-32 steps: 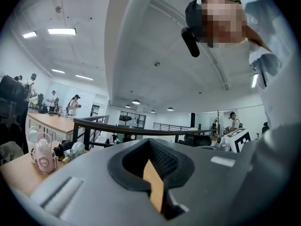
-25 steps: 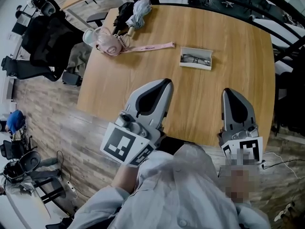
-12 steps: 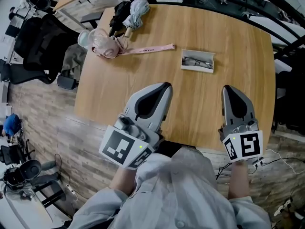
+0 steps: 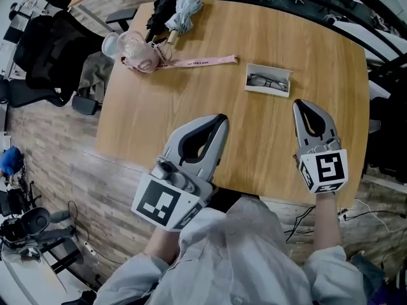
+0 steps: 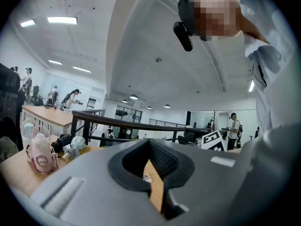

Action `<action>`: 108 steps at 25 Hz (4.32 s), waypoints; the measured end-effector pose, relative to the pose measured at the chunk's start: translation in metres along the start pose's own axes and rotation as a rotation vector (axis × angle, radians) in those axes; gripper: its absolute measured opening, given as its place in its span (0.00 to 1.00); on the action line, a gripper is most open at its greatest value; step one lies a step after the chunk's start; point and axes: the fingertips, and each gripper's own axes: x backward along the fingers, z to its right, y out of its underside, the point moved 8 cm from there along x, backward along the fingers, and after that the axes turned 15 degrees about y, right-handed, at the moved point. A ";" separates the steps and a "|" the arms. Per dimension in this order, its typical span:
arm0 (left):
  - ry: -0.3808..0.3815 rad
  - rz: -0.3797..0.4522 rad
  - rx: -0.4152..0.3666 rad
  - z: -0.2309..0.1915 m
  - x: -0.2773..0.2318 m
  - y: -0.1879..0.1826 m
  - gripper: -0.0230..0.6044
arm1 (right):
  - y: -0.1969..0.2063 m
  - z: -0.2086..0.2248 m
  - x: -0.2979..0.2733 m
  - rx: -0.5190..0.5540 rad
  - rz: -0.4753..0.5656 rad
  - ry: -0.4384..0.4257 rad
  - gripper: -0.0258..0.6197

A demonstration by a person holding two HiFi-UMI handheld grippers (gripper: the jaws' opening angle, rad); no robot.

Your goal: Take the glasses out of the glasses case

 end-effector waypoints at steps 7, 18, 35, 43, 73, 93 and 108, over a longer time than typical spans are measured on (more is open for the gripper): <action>-0.007 0.001 0.029 -0.008 0.004 0.009 0.04 | 0.017 -0.001 -0.037 0.147 -0.054 -0.057 0.04; -0.047 -0.023 0.066 -0.022 0.003 0.029 0.04 | 0.054 -0.012 -0.100 0.346 -0.155 -0.184 0.04; 0.009 -0.074 0.122 -0.049 -0.052 0.058 0.04 | 0.096 -0.020 -0.151 0.555 -0.267 -0.317 0.11; -0.004 -0.082 0.101 -0.055 -0.069 0.075 0.04 | 0.117 -0.026 -0.170 0.639 -0.318 -0.402 0.15; -0.033 -0.076 0.164 -0.061 -0.065 0.094 0.04 | 0.124 -0.032 -0.184 0.739 -0.310 -0.456 0.06; -0.016 -0.053 0.142 -0.057 -0.062 0.079 0.04 | 0.095 -0.027 -0.176 0.787 -0.262 -0.418 0.06; 0.027 -0.034 0.112 -0.040 -0.069 0.059 0.04 | 0.082 0.001 -0.142 0.787 -0.273 -0.354 0.06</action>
